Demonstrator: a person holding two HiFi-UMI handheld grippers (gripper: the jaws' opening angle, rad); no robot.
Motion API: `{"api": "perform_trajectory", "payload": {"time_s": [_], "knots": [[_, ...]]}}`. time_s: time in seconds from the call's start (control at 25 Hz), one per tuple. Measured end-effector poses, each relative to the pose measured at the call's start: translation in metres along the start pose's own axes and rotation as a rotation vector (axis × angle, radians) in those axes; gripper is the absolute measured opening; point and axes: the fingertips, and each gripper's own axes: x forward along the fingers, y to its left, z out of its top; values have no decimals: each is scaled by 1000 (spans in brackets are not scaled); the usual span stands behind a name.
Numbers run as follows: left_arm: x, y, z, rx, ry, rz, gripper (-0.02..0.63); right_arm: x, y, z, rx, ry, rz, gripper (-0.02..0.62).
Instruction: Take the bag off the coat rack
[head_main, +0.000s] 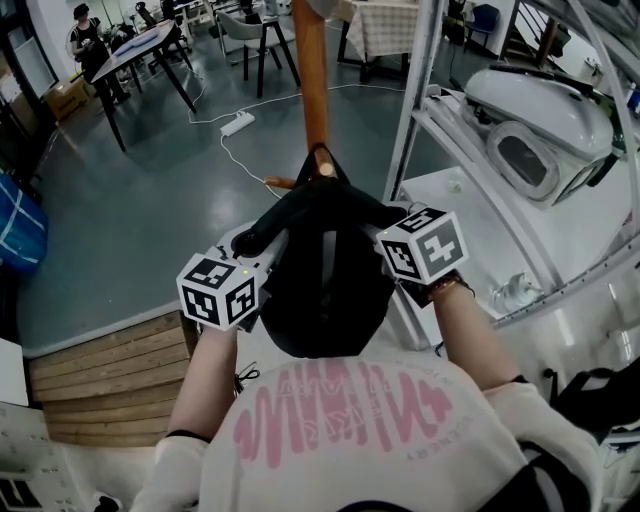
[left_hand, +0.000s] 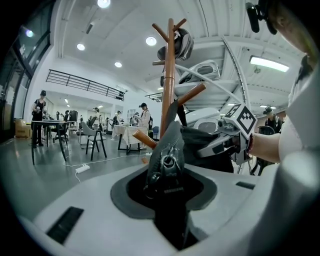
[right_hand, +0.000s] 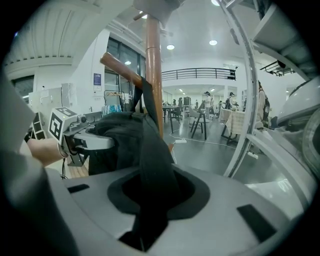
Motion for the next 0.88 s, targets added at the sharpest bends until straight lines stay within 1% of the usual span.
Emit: {"api": "perform_trajectory", "payload": {"time_s": [0.24,0.88], "knots": [[0,0,0,-17,-4,14,109,0,1,1,0,5,-7,78],[-6,-7,4,-36,-16,21,109,-9,5,3,-16,-2,-16,77]]}}
